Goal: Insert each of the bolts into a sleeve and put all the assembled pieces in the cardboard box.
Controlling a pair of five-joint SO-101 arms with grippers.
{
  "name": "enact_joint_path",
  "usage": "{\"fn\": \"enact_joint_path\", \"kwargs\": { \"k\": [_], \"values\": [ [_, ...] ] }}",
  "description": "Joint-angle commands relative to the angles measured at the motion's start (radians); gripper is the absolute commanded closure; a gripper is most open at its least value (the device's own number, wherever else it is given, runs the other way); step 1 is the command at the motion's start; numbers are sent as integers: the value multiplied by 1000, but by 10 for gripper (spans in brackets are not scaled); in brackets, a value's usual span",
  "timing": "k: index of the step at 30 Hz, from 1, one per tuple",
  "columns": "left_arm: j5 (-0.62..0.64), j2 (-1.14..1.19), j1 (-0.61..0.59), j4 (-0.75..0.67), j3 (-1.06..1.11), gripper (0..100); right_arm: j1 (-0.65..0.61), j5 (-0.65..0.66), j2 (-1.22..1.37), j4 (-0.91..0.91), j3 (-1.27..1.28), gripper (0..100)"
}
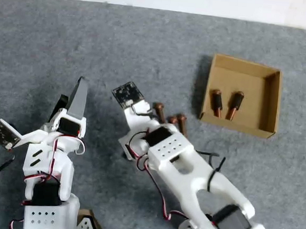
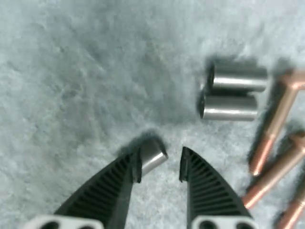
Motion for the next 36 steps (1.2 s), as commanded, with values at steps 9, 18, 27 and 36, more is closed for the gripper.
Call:
{"fn": "enact_joint_path", "kwargs": {
  "k": [9,18,27,36],
  "values": [
    [8,-15,-5,-6,21,691,-47,-41,156,33,-117,871],
    [8,-15,-5,-6,21,691,-45,-38,196,35,-110,871],
    [8,-15,-5,-5,21,691,-42,-37,214,104,-117,871],
    [8,-15,-5,-5,21,691,-31,-23,214,139,-117,871]
  ]
}}
